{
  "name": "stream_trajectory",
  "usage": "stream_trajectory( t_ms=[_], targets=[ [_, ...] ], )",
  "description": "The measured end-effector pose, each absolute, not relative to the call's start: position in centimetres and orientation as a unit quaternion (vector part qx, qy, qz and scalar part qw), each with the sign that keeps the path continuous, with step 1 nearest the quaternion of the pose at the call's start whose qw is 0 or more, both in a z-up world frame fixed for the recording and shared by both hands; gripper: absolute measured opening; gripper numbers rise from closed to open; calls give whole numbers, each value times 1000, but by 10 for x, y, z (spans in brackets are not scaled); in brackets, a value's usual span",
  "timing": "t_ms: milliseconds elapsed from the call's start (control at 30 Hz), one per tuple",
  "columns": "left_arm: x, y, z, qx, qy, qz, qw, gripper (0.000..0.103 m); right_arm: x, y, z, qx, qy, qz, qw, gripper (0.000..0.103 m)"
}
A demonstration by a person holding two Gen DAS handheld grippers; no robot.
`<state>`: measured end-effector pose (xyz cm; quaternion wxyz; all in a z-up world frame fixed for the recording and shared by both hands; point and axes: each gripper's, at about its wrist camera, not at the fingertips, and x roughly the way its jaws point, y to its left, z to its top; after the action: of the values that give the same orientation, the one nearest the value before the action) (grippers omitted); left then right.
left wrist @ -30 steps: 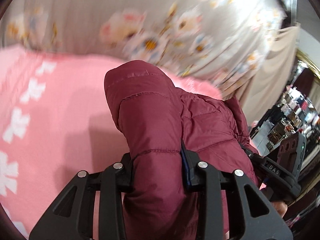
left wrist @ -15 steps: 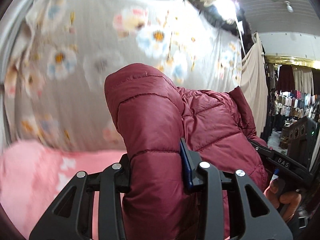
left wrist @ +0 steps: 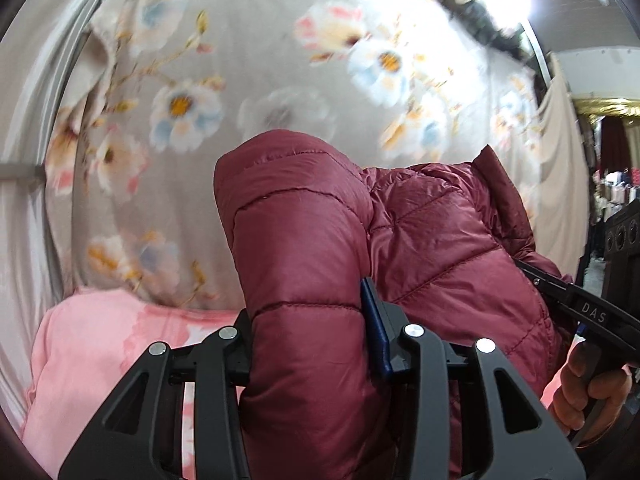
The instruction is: Fold large clothes
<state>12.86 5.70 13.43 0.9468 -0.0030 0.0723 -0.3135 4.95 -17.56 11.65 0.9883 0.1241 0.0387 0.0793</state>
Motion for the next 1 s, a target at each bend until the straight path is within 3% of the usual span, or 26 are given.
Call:
stream_trajectory(
  t_ms=[300, 600, 667, 767, 900, 933, 1000],
  targets=[
    [208, 52, 52, -9, 149, -295, 944, 39, 128, -156, 46, 93, 117, 57, 987, 13],
    [271, 64, -88, -9, 311, -232, 922, 39, 207, -167, -97, 164, 294, 63, 939, 13],
    [270, 78, -103, -18, 324, -229, 918, 46, 210, -171, -120, 183, 315, 70, 929, 15],
    [270, 94, -107, -41, 352, -233, 906, 57, 203, -183, -128, 225, 315, 66, 920, 30],
    [259, 104, -103, -47, 381, -211, 899, 83, 191, -203, -119, 272, 299, 50, 913, 58],
    [260, 105, -105, -54, 389, -208, 896, 92, 195, -207, -120, 282, 305, 52, 908, 60],
    [263, 107, -113, -76, 411, -207, 884, 93, 207, -212, -128, 301, 330, 55, 893, 60]
  ],
)
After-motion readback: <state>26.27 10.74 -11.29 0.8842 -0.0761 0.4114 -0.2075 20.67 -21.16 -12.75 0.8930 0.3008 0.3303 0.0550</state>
